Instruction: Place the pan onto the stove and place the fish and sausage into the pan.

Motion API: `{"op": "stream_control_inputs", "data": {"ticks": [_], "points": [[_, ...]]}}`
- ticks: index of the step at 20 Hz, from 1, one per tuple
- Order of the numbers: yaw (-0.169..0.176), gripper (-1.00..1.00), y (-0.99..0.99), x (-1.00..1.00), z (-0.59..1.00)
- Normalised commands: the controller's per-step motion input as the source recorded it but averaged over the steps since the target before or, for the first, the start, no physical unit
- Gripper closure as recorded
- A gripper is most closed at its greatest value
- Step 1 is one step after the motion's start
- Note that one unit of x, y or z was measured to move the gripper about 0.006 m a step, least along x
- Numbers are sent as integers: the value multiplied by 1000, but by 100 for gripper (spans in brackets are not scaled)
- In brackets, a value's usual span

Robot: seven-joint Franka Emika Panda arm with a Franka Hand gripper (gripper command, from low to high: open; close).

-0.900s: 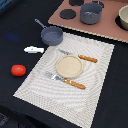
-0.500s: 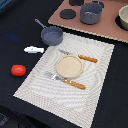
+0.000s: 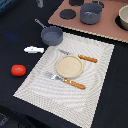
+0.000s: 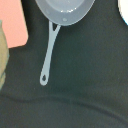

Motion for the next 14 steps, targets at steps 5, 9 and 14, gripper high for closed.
{"op": "stream_control_inputs", "data": {"ticks": [5, 9, 14], "points": [[-13, -100, -208, -121, -636], [-8, -100, -270, -217, -701], [-1, -100, -178, -335, -587]]}}
